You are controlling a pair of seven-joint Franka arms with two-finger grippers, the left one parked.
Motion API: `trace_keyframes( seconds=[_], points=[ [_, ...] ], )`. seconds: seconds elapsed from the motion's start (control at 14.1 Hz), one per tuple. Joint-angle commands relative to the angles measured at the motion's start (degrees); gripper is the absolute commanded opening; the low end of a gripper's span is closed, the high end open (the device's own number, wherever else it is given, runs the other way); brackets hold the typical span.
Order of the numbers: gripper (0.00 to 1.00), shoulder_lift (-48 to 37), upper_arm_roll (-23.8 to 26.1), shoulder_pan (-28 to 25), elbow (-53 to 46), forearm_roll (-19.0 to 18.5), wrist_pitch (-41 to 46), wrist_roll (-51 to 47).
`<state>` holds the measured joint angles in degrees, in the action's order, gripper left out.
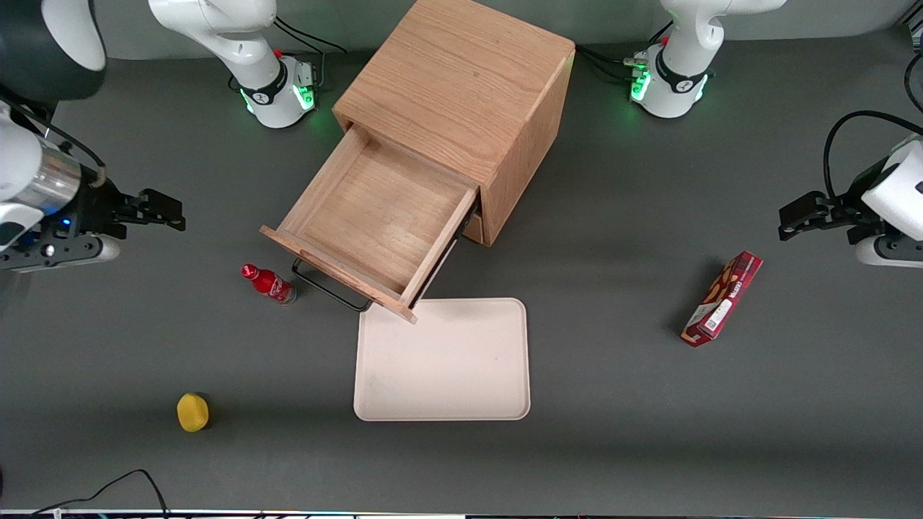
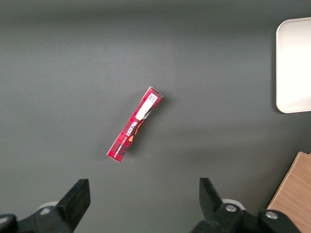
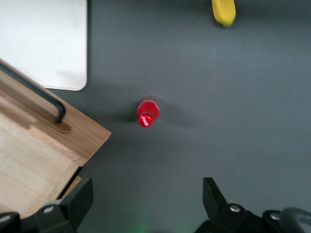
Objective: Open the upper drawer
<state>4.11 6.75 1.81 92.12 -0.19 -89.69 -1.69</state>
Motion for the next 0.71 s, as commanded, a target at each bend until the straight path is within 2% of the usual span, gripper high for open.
trace_keyframes(
  seconds=[0.0,0.28,0.64],
  points=[
    [1.0,-4.64,-0.51,-0.58,4.04,-0.69,-1.8,-4.11],
    [1.0,-7.97,-0.59,-0.67,3.59,-0.42,1.0,-8.24],
    [1.0,-6.92,-0.77,-0.5,-0.45,-0.86,1.27,-7.9]
  ],
)
